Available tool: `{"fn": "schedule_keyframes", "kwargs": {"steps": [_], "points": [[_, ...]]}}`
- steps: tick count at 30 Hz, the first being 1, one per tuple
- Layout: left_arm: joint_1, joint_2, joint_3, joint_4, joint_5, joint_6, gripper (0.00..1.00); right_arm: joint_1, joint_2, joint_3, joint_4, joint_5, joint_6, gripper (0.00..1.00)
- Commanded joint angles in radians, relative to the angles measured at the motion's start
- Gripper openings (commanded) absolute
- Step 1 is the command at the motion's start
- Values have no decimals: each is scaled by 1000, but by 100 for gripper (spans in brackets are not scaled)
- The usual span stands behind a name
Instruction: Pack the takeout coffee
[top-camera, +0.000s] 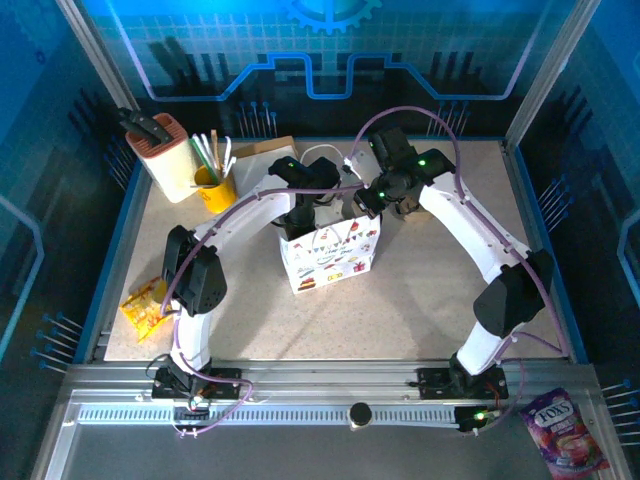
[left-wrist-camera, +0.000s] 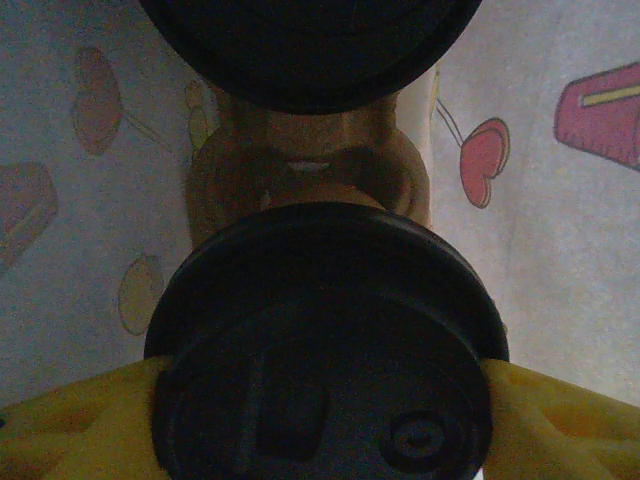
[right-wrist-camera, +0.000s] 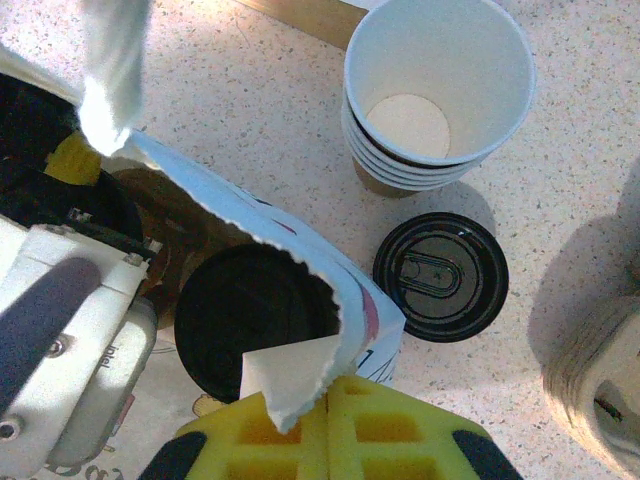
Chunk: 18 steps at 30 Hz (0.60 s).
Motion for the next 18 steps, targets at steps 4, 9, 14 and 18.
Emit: {"fn": "schedule_keyframes", "kwargs": {"steps": [4, 9, 14, 18], "points": [[7, -19, 14, -41, -18, -22, 48, -5, 35, 3, -53, 10, -19, 7], [7, -30, 18, -41, -7, -25, 48, -5, 37, 2, -55, 10, -19, 7], [7, -34, 15, -41, -10, -25, 48, -5, 39, 2, -56, 10, -19, 7], [7, -33, 11, -40, -18, -25, 48, -5, 38, 0, -54, 10, -19, 7]]}}
